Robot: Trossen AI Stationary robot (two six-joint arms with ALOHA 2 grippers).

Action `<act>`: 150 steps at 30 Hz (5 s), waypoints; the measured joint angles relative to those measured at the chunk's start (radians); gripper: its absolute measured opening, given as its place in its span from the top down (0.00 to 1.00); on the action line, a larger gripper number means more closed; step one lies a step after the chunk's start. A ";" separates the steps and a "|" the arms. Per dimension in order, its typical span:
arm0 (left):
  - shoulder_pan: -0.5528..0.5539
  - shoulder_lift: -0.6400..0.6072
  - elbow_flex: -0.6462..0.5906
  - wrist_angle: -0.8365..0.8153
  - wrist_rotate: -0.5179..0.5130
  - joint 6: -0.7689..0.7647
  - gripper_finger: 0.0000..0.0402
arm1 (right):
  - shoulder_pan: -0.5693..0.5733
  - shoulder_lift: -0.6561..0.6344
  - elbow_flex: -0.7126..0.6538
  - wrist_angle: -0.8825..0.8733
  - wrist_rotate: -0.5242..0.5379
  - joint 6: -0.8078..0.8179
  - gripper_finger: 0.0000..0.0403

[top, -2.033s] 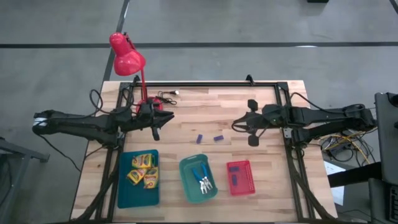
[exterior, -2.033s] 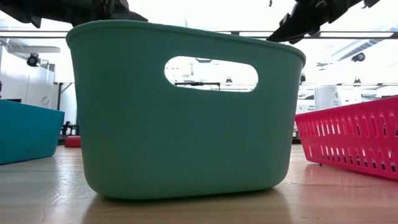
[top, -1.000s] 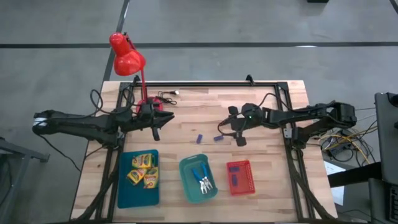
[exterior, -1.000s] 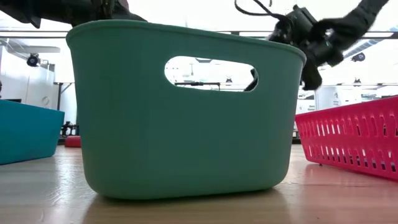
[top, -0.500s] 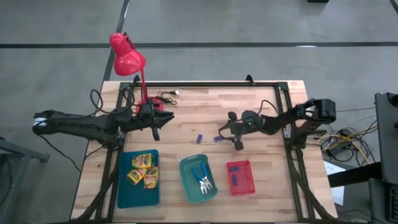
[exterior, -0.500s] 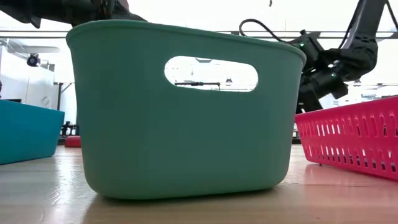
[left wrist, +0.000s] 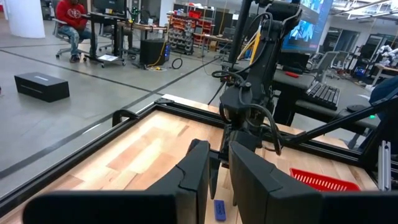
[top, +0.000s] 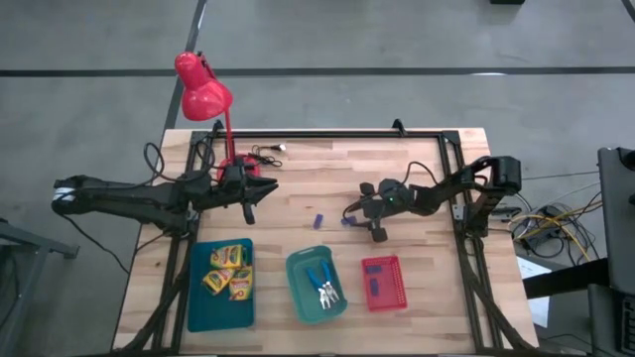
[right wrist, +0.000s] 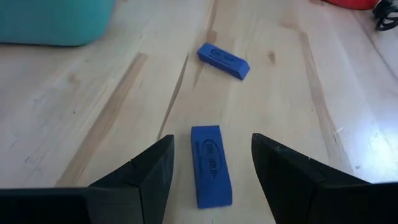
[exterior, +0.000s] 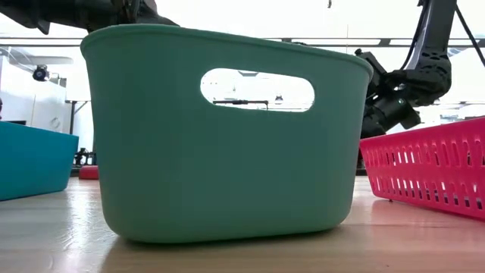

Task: Pick & Place School Supplies
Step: Put the purple eraser into the red bin

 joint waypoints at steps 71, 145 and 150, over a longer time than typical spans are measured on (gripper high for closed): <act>0.000 0.000 0.000 0.000 0.000 0.000 0.83 | 0.000 -0.002 0.131 -0.437 0.026 0.049 0.83; 0.000 0.000 0.000 -0.023 0.000 0.000 0.83 | 0.494 -0.863 -0.008 -0.776 0.003 0.697 0.84; 0.000 0.000 0.000 -0.023 0.000 0.000 0.83 | 0.593 -0.804 -0.013 -0.758 0.163 0.728 0.84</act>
